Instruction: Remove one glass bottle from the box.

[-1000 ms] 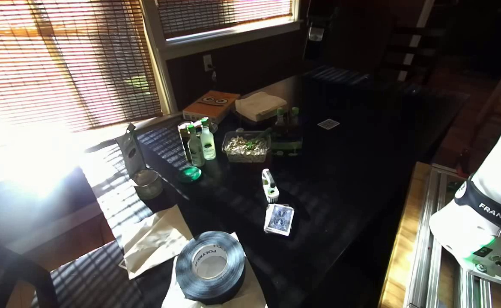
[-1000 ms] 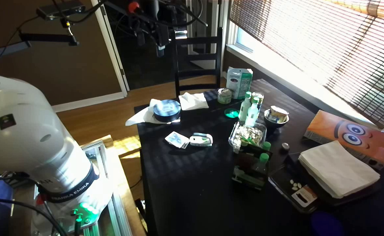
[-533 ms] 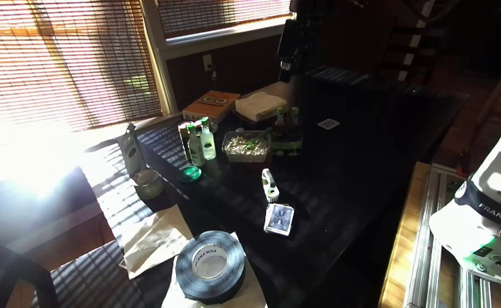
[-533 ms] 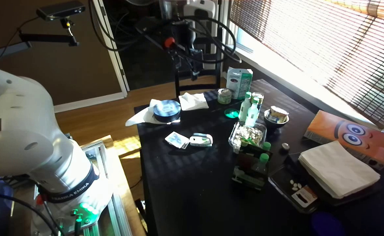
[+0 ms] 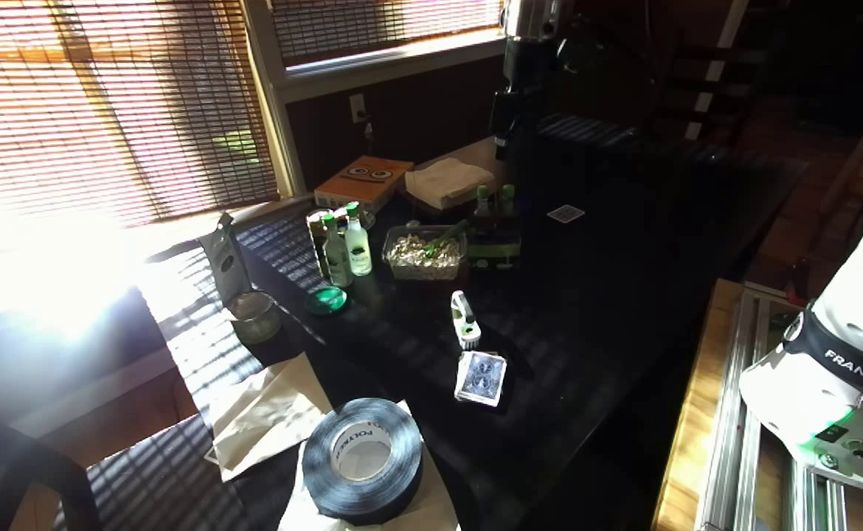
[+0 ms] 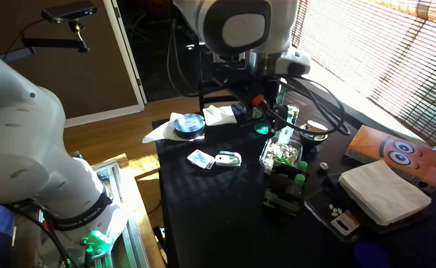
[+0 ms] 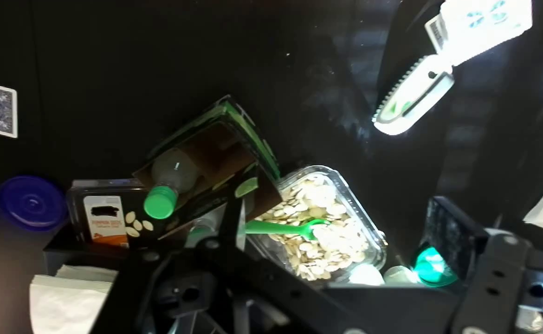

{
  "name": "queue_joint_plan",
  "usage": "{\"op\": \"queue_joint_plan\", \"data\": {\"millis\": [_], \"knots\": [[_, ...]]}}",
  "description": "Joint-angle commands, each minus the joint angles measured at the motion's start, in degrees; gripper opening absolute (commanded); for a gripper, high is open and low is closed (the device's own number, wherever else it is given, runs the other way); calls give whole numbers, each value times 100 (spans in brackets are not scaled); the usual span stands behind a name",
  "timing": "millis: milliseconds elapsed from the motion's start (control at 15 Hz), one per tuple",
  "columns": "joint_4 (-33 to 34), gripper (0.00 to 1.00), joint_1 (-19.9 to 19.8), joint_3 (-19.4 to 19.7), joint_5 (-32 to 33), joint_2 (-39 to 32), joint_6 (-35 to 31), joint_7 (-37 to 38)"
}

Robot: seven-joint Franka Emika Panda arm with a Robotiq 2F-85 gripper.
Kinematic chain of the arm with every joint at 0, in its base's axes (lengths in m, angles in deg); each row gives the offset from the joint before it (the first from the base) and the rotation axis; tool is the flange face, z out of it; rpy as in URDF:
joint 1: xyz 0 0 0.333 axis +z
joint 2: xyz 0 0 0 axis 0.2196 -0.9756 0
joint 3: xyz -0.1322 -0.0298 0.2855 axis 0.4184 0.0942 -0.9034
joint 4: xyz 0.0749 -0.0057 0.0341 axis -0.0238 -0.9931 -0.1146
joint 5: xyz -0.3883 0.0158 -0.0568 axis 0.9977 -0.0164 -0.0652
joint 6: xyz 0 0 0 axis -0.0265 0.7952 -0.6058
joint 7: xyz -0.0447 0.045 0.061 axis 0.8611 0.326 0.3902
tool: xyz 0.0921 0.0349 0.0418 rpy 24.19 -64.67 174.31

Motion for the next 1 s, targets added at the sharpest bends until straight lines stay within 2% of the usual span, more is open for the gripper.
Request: {"op": "queue_joint_plan", "data": {"millis": [0,267,467,733,933], "knots": [[148,100,-60,32,-3,-170,17,-17],[359,100,-84,33,-2,-419,26,-22],[313,100,-118,105,-141,-679,-900,-227],[633,100,-286,288,-546,-1392,-1404,-1345],[1109,100,-508,141,-1083,-1937,-922,-2332]]}}
